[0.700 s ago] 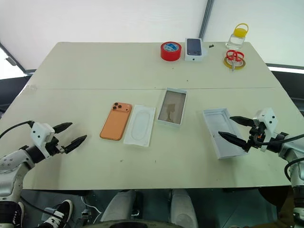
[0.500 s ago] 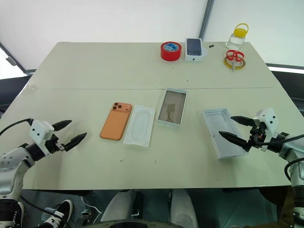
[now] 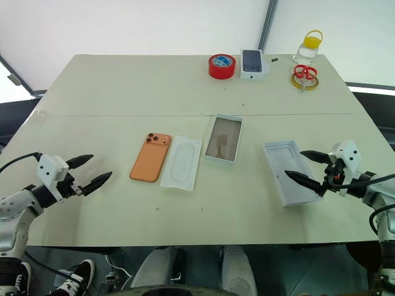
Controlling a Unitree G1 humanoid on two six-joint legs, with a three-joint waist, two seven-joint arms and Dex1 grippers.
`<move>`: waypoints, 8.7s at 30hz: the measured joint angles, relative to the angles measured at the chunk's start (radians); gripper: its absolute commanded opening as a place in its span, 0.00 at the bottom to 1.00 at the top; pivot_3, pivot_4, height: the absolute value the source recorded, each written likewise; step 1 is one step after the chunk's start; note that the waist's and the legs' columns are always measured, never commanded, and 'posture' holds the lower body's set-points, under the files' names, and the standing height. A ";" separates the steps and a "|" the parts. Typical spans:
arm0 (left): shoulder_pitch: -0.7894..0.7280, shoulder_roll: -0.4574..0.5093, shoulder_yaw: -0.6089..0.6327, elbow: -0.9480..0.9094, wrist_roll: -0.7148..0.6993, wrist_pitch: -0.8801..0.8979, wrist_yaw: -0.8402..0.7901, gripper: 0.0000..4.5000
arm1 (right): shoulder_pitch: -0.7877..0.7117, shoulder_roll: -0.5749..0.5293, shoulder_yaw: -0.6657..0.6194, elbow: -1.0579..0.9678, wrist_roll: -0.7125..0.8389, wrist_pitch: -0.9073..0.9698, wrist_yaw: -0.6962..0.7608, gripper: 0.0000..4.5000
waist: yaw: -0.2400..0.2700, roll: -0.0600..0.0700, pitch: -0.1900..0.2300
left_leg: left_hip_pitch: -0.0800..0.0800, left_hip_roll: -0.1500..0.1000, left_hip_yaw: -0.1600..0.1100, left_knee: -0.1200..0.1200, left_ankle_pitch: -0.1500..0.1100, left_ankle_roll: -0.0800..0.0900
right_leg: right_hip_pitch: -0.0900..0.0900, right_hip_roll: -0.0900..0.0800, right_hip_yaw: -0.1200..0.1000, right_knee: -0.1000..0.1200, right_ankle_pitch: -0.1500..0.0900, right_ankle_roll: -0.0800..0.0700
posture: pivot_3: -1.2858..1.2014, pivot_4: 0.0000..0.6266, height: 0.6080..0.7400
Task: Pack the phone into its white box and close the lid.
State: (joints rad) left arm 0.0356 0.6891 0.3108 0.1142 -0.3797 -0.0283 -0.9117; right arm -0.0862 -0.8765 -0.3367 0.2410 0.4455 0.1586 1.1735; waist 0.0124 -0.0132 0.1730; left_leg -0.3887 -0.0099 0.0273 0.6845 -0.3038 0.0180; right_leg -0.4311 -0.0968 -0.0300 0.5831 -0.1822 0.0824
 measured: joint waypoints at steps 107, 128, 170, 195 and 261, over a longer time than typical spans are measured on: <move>-0.801 -0.532 0.223 -0.091 -0.303 1.634 0.738 0.01 | -0.246 0.231 0.383 -0.277 -0.101 0.064 -0.130 1.00 | -0.001 -0.002 0.001 | 0.006 -0.002 -0.003 -0.001 0.004 -0.006 | 0.006 0.004 0.001 0.003 0.002 0.005 | 0.52 0.24 1.00; -0.732 -0.534 0.118 -0.154 -0.241 1.453 0.752 0.00 | -0.417 0.311 0.595 -0.002 -0.364 -0.028 -0.145 0.01 | -0.003 -0.002 0.001 | 0.003 -0.005 -0.005 -0.001 0.005 -0.008 | 0.004 0.003 0.000 0.003 0.002 0.005 | 0.52 0.24 1.00; -0.710 -0.802 0.175 -0.261 -0.258 1.623 0.834 0.00 | -0.195 0.154 0.358 -0.179 -0.204 -0.078 -0.063 0.62 | 0.000 -0.003 0.002 | 0.002 -0.009 -0.005 -0.001 0.005 -0.008 | 0.004 0.002 0.000 0.002 0.002 0.004 | 0.52 0.24 1.00; -0.654 -0.824 0.019 -0.232 -0.200 1.501 0.829 0.00 | -0.219 0.164 0.338 -0.088 -0.235 -0.166 -0.131 0.62 | 0.001 -0.003 0.002 | 0.002 -0.009 -0.006 -0.001 0.005 -0.007 | 0.004 0.002 0.000 0.002 0.002 0.005 | 0.52 0.24 1.00; -0.188 -0.048 -0.040 -0.116 -0.153 0.489 0.073 0.65 | -0.437 0.328 0.668 -0.092 -0.604 -0.081 -0.349 0.02 | -0.006 -0.003 0.001 | 0.000 -0.006 -0.005 -0.001 0.004 -0.007 | -0.002 0.000 -0.001 0.011 -0.002 -0.001 | 0.52 0.24 1.00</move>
State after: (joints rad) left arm -0.1519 0.6406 0.2708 -0.0014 -0.5326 0.4603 -0.8386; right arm -0.5228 -0.5489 0.3309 0.1488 -0.1585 0.0781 0.8244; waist 0.0063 -0.0162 0.1743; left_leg -0.3884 -0.0164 0.0223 0.6837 -0.2994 0.0114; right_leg -0.4336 -0.0968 -0.0311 0.5941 -0.1841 0.0813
